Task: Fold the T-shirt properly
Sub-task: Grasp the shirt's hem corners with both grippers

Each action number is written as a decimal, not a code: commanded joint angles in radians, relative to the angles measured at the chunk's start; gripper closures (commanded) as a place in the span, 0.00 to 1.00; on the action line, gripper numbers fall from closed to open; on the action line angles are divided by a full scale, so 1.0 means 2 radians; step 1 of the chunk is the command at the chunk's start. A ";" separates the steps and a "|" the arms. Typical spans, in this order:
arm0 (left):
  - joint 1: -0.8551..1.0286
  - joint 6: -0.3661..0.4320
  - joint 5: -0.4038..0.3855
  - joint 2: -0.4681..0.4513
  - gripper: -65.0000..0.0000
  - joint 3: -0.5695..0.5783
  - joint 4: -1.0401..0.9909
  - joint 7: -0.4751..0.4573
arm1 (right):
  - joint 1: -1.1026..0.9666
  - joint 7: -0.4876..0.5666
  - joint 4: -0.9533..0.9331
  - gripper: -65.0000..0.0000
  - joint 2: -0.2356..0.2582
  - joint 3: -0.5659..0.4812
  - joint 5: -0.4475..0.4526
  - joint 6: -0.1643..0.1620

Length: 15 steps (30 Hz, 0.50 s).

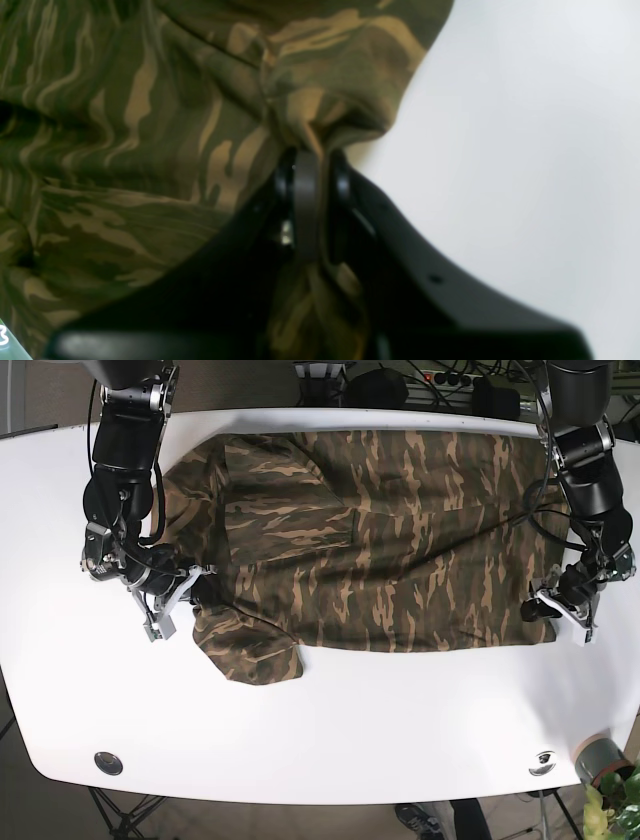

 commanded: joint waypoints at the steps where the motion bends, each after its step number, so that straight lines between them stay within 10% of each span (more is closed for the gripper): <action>1: 0.003 0.002 0.021 -0.001 0.71 0.003 -0.004 0.040 | 0.013 0.009 0.009 0.96 0.005 0.001 0.008 0.002; 4: 0.003 0.005 0.021 -0.001 0.98 0.003 -0.004 0.038 | 0.013 0.009 0.009 0.96 0.005 0.001 0.008 0.002; 15: -0.002 0.005 0.021 -0.002 1.00 0.003 0.008 0.006 | 0.013 0.008 0.012 0.96 -0.003 0.001 0.007 0.001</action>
